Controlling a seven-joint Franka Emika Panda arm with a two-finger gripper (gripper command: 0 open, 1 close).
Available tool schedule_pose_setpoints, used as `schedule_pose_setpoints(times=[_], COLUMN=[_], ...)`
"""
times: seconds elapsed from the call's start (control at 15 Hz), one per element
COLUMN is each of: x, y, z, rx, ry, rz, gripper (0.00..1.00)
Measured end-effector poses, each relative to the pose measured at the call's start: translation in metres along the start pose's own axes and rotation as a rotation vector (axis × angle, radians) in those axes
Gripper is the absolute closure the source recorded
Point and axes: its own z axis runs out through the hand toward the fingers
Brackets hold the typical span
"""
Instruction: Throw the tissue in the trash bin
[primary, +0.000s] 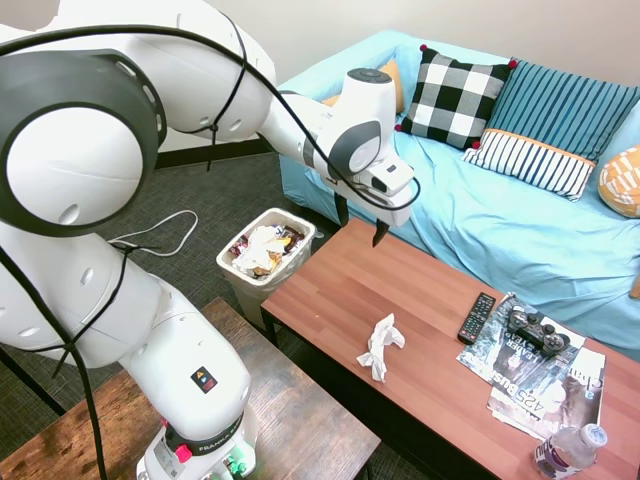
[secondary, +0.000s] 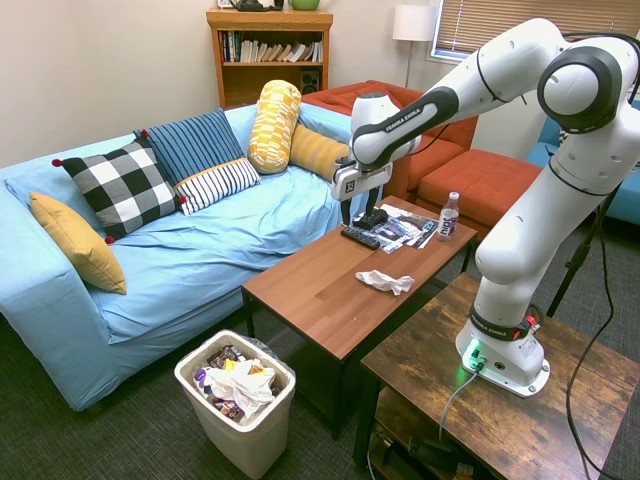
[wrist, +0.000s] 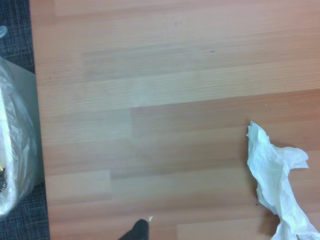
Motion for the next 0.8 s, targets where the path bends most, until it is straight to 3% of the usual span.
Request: schedule_pose_setpoints(times=[0.33,0.8], x=[0.004,0.048], y=[0.001,0.025], z=[0.017,0.105], rx=[-0.024,-0.137], ry=[-0.028,-0.077], rz=[0.012,0.079], gripper=[0.00,0.00])
